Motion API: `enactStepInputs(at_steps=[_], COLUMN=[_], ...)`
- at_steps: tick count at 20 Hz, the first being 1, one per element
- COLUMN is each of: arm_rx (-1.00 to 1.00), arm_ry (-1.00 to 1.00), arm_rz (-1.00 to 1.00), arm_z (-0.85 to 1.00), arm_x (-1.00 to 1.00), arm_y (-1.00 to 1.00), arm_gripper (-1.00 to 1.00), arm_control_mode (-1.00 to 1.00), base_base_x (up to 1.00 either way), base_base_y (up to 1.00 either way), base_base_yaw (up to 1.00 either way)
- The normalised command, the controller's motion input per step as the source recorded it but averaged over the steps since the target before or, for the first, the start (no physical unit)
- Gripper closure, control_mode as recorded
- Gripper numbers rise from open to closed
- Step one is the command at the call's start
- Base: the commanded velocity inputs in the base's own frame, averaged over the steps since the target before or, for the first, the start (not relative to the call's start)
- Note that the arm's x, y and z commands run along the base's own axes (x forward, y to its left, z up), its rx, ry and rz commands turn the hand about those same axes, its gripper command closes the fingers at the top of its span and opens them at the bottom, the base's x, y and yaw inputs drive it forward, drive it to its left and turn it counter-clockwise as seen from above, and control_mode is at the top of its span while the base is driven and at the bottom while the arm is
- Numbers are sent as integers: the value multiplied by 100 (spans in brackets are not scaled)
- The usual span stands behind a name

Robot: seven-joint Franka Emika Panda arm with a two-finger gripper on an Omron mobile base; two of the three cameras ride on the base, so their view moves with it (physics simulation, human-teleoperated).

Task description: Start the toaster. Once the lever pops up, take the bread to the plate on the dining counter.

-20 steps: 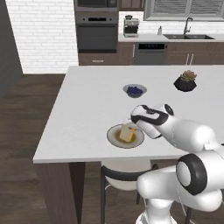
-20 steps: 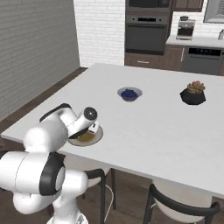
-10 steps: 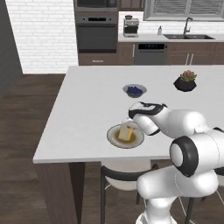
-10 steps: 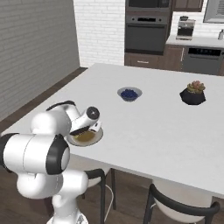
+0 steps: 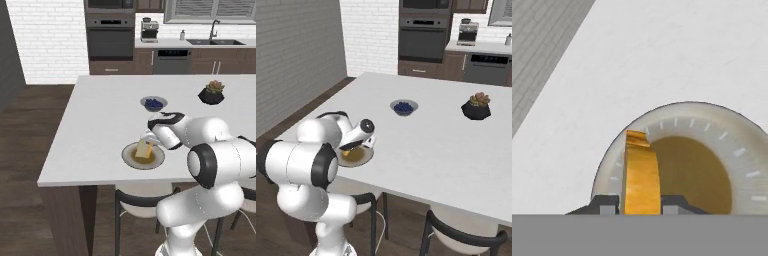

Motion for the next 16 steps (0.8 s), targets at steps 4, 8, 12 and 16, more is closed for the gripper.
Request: enactStepInputs(at_steps=[4,8,12,16], arm_rx=[0,-1,-11,-15], arm_ry=[0,0,0,0], arm_rz=[0,0,0,0], arm_z=[-11,-12,-17,0], arm_x=[-1,-3,-20,-30], arm_y=[-1,-16,-42,-47], arm_gripper=[-100,-100,-100,-100], arm_control_mode=[-100,-100,-100,-100], base_base_x=[0,0,0,0], base_base_y=[0,0,0,0], base_base_yaw=[0,0,0,0])
